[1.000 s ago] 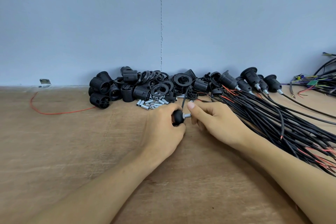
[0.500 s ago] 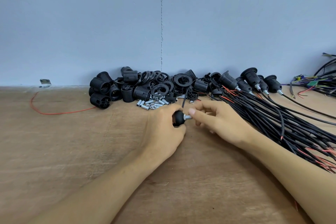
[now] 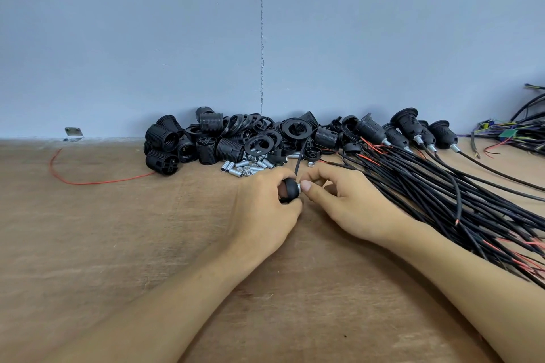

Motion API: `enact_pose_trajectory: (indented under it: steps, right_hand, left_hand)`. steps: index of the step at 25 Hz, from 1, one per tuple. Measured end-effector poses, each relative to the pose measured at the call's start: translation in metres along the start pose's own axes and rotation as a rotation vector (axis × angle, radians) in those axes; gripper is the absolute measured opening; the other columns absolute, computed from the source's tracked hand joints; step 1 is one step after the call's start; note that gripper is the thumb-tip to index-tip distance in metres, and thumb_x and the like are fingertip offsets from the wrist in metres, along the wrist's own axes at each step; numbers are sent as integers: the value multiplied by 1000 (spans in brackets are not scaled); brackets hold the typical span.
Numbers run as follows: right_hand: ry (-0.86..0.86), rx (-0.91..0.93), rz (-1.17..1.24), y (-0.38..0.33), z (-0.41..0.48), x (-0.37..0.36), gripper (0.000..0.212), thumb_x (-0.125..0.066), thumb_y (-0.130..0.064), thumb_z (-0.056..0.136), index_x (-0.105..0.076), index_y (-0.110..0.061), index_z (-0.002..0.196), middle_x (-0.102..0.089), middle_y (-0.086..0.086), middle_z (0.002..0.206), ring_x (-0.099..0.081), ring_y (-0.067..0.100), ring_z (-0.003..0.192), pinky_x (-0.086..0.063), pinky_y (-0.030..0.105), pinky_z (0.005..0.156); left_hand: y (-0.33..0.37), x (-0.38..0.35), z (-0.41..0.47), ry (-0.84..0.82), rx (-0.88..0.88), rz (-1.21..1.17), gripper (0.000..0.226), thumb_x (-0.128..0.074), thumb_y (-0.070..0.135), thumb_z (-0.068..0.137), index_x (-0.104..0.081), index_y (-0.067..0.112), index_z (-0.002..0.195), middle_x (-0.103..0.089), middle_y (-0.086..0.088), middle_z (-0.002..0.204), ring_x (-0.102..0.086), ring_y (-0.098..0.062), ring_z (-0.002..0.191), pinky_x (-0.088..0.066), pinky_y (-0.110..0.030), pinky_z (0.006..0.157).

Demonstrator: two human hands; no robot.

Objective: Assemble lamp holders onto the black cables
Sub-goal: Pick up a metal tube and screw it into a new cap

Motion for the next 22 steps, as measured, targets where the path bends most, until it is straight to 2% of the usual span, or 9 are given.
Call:
enact_pose_trajectory:
  steps: [2,4,8,11,13,16,18,20,22]
  right_hand:
    - [5,-1,39,1,-1,2,7,-65,-24,96,-71,-23,93,-67,-8,83,-58,12,70,-48,29,70]
    - [12,16,38,1,-1,4,7,-65,-24,95,-72,-23,93,-68,-11,82,-60,16,71,-48,26,69]
    - [20,110,-57,-6,0,8,20,-59,-22,100,-64,-29,82,-63,-25,74,-57,-1,71,-38,9,65]
    - [17,106,-96,-6,1,6,34,-47,-29,105,-55,-30,72,-60,-17,68,-54,2,69,-36,17,64]
    - [14,30,-100,-1,2,4,42,-44,-34,106,-54,-21,67,-61,-10,66,-53,5,66,-40,27,66]
    - [14,-139,-15,8,4,4,53,-44,-36,105,-50,-18,55,-54,-17,50,-49,0,51,-32,16,54]
    - [16,-160,8,9,3,4,56,-44,-38,105,-49,-18,53,-49,-19,43,-47,-1,47,-32,14,51]
    - [48,-125,16,5,1,6,53,-45,-42,105,-51,-19,57,-48,-18,45,-45,1,47,-32,14,51]
    - [68,-98,98,4,0,9,44,-48,-41,103,-57,-20,66,-53,-15,54,-46,1,49,-32,12,53]
  left_hand:
    - [-2,1,1,-2,28,-3,18,-74,26,71,-64,24,86,-62,6,69,-52,-6,57,-43,-26,52]
    - [-1,1,1,-14,21,30,14,-77,32,74,-67,24,79,-58,7,67,-51,-5,60,-39,-22,54]
    - [1,7,-1,6,40,74,18,-83,44,74,-69,35,81,-50,11,90,-54,-2,83,-43,-12,66]
    - [6,2,-2,-71,26,3,21,-83,45,75,-64,50,81,-59,14,85,-57,-3,71,-45,-21,62]
    - [9,0,-2,-93,8,-61,19,-80,43,73,-64,44,83,-61,17,75,-55,-3,63,-43,-26,60]
    - [13,2,-2,-70,-34,-47,20,-79,49,69,-61,43,75,-61,20,72,-54,-1,63,-39,-22,60]
    - [14,4,-2,-54,-41,-46,21,-83,47,70,-66,43,81,-64,21,75,-55,2,64,-37,-16,60]
    - [11,7,-2,-31,-4,-86,26,-86,44,72,-73,39,95,-69,23,82,-57,4,64,-39,-10,61]
    - [9,8,-2,-47,37,-137,18,-83,42,79,-76,37,94,-72,23,82,-63,2,68,-42,-8,63]
Point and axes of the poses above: each hand's wrist, its own z-axis towards the middle knuckle, its own x-axis out of the back of the hand, y = z × x, the point moved 7 cm from there along z, towards the middle knuckle
